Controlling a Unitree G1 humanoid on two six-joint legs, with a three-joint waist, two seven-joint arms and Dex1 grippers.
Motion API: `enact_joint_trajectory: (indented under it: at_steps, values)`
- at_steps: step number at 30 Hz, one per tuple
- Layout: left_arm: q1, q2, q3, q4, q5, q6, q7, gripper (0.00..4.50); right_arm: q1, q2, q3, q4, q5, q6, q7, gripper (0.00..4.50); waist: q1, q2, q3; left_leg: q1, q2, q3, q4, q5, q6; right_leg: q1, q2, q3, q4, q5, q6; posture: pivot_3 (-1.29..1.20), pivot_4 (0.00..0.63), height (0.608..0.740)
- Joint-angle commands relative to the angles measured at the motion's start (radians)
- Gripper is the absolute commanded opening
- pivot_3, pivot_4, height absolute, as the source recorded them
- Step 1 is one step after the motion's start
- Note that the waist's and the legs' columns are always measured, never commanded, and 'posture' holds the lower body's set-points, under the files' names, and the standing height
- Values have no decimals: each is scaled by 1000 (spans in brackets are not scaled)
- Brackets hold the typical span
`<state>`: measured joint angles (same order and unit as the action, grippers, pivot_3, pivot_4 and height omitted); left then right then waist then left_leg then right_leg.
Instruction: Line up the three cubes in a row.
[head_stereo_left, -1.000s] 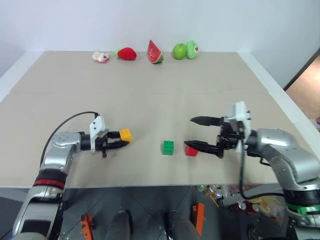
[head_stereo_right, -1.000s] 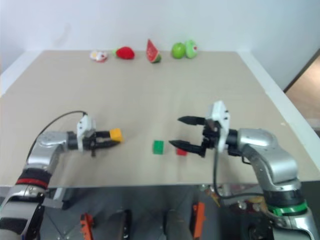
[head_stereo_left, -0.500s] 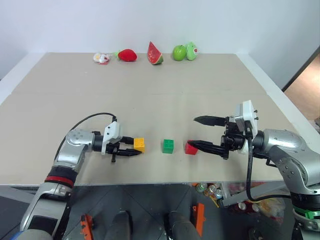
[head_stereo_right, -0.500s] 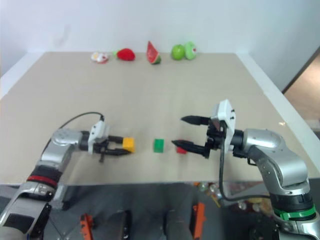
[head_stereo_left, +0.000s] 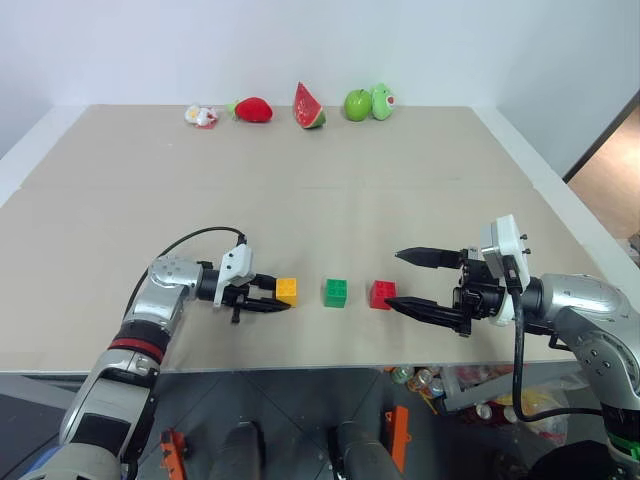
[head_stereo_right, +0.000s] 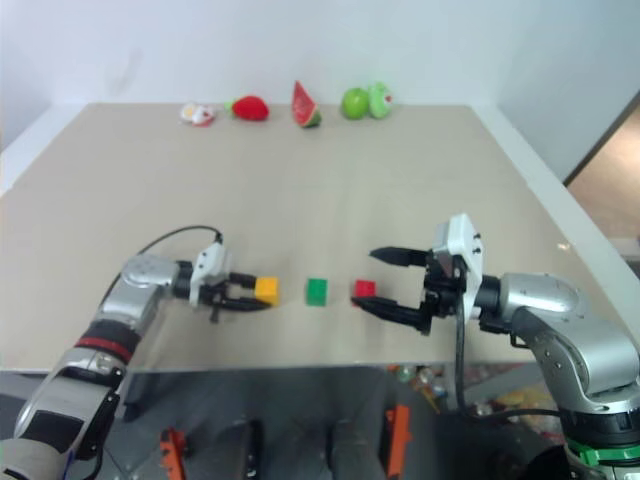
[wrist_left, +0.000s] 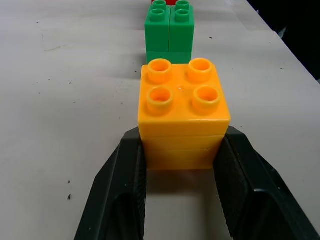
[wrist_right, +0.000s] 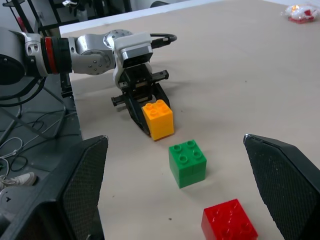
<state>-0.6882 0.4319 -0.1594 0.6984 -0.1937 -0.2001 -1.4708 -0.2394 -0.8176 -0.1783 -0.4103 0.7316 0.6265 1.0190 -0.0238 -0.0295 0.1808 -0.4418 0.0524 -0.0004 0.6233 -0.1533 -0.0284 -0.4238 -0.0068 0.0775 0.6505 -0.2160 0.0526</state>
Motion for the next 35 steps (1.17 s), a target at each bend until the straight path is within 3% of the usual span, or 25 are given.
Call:
enact_joint_trajectory:
  at_steps: [1, 7, 9, 12, 19, 27, 31, 35]
  values:
    - [-26, -6, 4, 6, 6, -32, -7, 1297, -13, -10, -25, -27, 12, -9, -5, 4500, 0, 0, 0, 0, 0, 0, 0, 0, 0, 0, 0, 0, 0, 0, 0, 0, 150, 740]
    - [-24, -5, 9, 18, 22, -42, 10, 1297, -16, -8, -18, -25, 5, -13, -10, 4500, 0, 0, 0, 0, 0, 0, 0, 0, 0, 0, 0, 0, 0, 0, 0, 0, 150, 740]
    - [-19, 2, 14, 22, 24, -48, 14, 2322, -17, -9, -20, -25, 7, -12, -10, 4500, 0, 0, 0, 0, 0, 0, 0, 0, 0, 0, 0, 0, 0, 0, 0, 0, 150, 740]
    - [-7, 18, 20, 15, 27, -45, 25, 3330, -20, -9, -20, -21, 7, -12, -11, 4500, 0, 0, 0, 0, 0, 0, 0, 0, 0, 0, 0, 0, 0, 0, 0, 0, 150, 740]
    - [56, 100, 57, -96, 3, 27, 60, 3330, -24, -16, -20, -16, 8, -12, -6, 4500, -3, 0, 0, 1, 1, 0, 0, 0, 0, 0, 0, 0, 0, 0, 0, 0, 150, 740]
    - [362, 322, 190, -488, -108, 347, 134, 3330, 95, -92, -104, 16, 14, -7, 62, 4500, -17, 0, 0, 3, 3, 1, -4, 0, 0, 0, 0, -1, 0, -2, -3, 0, 150, 740]
    - [459, 351, 274, -648, -210, 541, 213, 3330, 171, -117, -130, 143, -64, -68, 91, 4500, -14, 0, 0, 3, 5, 4, -3, 0, 0, 1, -2, -3, 0, -3, -3, 0, 150, 740]
    - [494, 345, 313, -727, -273, 620, 254, 3330, 159, -106, -138, 244, -95, -102, 88, 4500, -15, 0, 0, 4, 5, 6, -2, 0, -1, 1, -4, -3, 0, -2, -4, 0, 150, 740]
